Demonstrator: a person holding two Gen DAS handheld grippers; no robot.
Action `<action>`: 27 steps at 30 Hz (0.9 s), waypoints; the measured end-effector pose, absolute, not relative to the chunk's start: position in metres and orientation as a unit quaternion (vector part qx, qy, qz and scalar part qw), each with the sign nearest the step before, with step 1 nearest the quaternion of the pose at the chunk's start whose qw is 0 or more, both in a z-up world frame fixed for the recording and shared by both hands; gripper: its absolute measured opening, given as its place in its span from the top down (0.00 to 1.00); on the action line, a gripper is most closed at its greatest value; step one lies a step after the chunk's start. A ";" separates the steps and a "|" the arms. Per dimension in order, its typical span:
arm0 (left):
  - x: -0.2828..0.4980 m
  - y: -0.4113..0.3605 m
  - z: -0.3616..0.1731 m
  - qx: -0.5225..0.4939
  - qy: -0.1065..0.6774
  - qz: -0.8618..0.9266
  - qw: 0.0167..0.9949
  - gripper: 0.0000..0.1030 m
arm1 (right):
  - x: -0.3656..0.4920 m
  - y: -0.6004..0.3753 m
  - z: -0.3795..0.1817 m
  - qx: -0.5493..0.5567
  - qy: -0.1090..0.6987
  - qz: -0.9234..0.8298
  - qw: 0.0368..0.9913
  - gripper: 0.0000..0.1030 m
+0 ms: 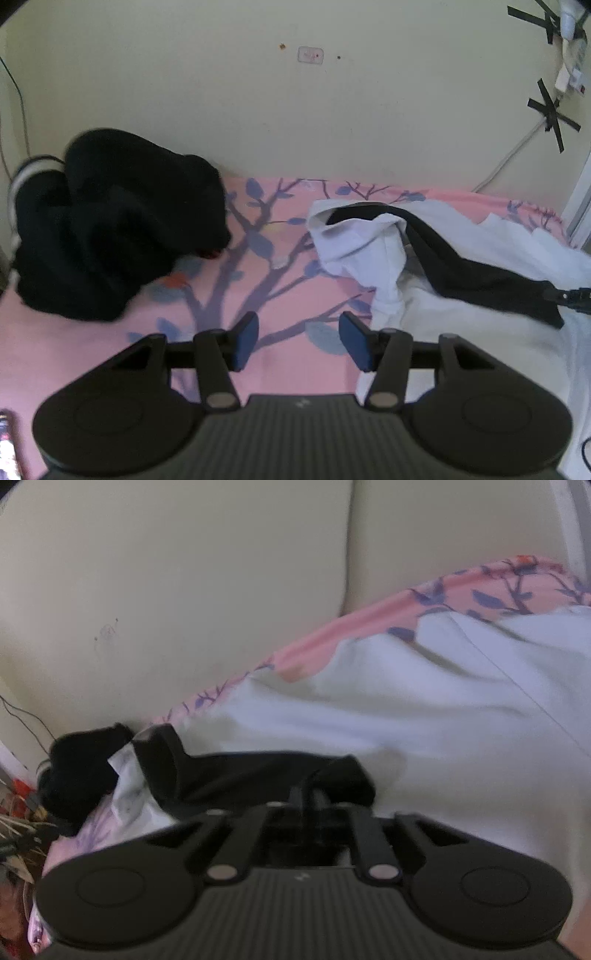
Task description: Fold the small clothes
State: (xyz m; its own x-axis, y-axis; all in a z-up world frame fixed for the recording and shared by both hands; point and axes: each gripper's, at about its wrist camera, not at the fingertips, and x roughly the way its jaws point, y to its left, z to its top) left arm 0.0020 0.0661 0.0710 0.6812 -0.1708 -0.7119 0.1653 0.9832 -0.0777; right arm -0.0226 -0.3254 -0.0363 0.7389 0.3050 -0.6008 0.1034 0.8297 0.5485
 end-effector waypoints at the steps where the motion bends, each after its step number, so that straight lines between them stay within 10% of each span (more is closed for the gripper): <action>1: 0.005 0.065 0.070 -0.005 0.387 -0.092 0.918 0.52 | -0.023 -0.333 -0.025 0.279 0.335 0.040 0.899 1.00; 7: 0.042 0.058 0.063 -0.045 0.377 -0.092 0.921 0.47 | -0.038 -0.414 0.024 0.220 0.227 -0.142 0.938 0.93; 10: 0.070 0.049 0.055 -0.078 0.388 -0.086 0.914 0.43 | -0.039 -0.433 0.014 0.256 0.257 -0.166 0.917 0.29; 13: 0.100 0.030 0.041 -0.111 0.410 -0.107 0.899 0.41 | -0.054 -0.430 -0.002 0.284 0.249 -0.136 0.916 0.30; 18: 0.127 -0.027 0.030 -0.092 0.421 -0.141 0.891 0.09 | -0.067 -0.400 -0.028 0.296 0.265 -0.112 0.911 0.30; 19: 0.130 -0.040 0.027 -0.075 0.418 -0.140 0.894 0.12 | -0.068 -0.395 -0.032 0.289 0.265 -0.114 0.913 0.30; 22: 0.141 -0.068 0.006 -0.015 0.434 -0.130 0.891 0.93 | -0.072 -0.380 -0.043 0.272 0.265 -0.120 0.917 0.30; 27: 0.129 -0.040 0.002 -0.039 0.388 -0.098 0.916 0.94 | -0.077 -0.387 -0.047 0.290 0.243 -0.115 0.919 0.30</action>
State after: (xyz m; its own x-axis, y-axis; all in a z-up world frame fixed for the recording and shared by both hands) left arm 0.1291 -0.0402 0.0017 0.6802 -0.2107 -0.7021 0.1498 0.9775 -0.1481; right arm -0.0772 -0.3868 -0.0465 0.8561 -0.0697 -0.5120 0.3511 0.8055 0.4773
